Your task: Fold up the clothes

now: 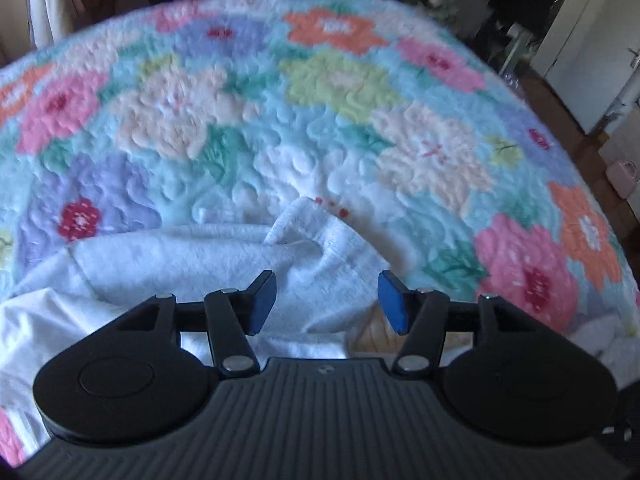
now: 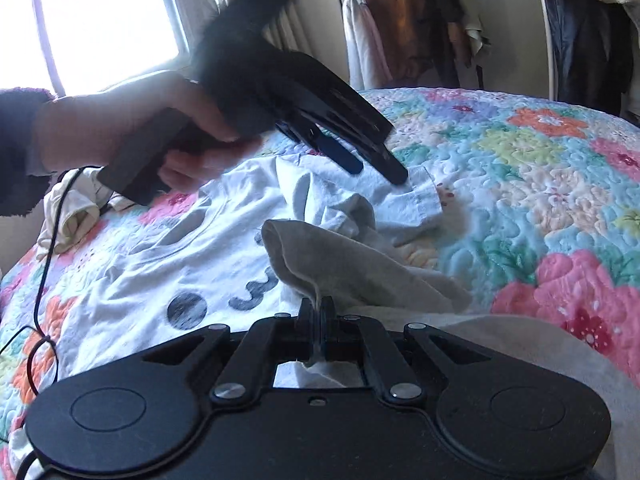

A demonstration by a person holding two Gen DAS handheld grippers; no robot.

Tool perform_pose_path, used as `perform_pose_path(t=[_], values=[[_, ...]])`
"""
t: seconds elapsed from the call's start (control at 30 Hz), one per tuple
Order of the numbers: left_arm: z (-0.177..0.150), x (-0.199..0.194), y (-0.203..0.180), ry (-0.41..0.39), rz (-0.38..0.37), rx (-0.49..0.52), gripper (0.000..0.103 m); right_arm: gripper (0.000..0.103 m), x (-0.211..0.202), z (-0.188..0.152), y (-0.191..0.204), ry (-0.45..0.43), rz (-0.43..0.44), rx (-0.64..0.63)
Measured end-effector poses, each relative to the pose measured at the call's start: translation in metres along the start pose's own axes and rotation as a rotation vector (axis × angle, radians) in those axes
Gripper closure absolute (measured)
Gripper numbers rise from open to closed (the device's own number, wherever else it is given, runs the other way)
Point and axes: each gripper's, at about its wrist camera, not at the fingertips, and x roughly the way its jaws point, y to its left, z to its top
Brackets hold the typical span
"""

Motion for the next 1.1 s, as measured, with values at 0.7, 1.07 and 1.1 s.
perform_pose_path(t=[0.7,1.07,1.1], values=[[0.011,0.049,0.034,0.010,0.119,-0.153,0.094,0.092,-0.001,-0.001,-0.030,-0.082,-0.008,0.195],[0.015,0.002,0.084,-0.156,0.195,-0.211,0.095,0.090,-0.011,0.006,-0.035,-0.139,-0.110,0.210],[0.014,-0.001,0.092,-0.163,0.199,-0.227,0.095,0.086,-0.009,0.006,-0.036,-0.121,-0.119,0.213]])
